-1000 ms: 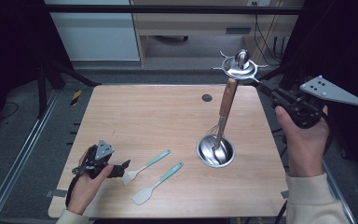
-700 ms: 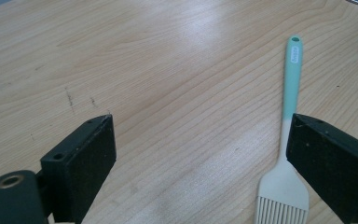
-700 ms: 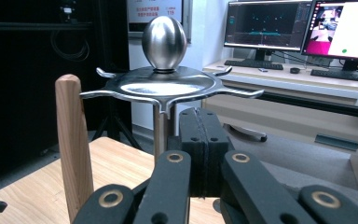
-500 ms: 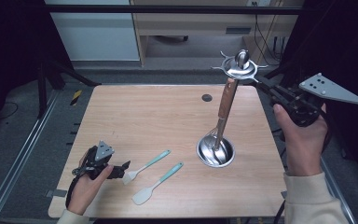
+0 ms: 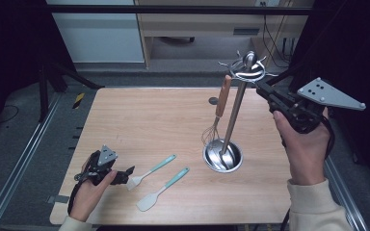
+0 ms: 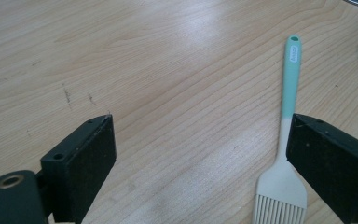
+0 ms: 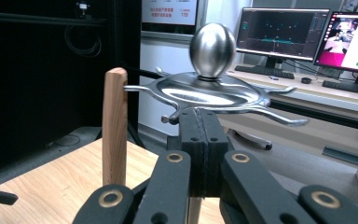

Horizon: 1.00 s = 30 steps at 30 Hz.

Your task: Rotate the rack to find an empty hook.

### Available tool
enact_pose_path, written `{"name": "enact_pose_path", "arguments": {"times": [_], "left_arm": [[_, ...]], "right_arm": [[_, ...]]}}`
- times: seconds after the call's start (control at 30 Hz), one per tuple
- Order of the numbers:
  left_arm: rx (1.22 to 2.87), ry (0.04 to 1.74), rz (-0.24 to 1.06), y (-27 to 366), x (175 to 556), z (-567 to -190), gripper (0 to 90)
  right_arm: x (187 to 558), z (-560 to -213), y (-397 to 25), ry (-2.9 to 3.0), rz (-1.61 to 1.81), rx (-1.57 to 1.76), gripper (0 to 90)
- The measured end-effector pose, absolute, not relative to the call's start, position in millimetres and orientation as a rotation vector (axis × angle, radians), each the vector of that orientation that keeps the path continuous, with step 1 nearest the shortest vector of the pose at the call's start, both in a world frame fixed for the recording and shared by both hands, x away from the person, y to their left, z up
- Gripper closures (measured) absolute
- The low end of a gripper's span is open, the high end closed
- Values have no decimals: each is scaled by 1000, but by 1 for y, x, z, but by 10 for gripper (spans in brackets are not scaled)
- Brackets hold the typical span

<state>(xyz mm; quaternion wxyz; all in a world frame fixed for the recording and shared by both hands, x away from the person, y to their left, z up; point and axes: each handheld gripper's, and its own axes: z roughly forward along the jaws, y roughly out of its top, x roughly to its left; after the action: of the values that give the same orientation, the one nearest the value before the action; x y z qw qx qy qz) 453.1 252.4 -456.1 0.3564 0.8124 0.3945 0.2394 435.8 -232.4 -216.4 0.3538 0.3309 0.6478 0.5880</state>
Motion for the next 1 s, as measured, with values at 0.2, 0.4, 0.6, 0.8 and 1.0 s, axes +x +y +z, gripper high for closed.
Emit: {"name": "enact_pose_path", "arguments": {"times": [0.2, 0.4, 0.6, 0.8, 1.0], "left_arm": [[2100, 1019, 617, 252, 453, -456, 80], [2104, 1020, 614, 252, 453, -456, 81], [2105, 1018, 611, 251, 453, -456, 80], [2107, 1017, 609, 251, 453, -457, 80], [2111, 1017, 609, 251, 453, -457, 80]], "right_arm": [[434, -216, -224, 1683, 1513, 834, 900], [433, -216, -217, 1686, 1519, 827, 900], [431, -216, -213, 1689, 1522, 814, 900], [430, -215, -207, 1695, 1523, 802, 900], [431, -215, -202, 1699, 1521, 803, 900]]}}
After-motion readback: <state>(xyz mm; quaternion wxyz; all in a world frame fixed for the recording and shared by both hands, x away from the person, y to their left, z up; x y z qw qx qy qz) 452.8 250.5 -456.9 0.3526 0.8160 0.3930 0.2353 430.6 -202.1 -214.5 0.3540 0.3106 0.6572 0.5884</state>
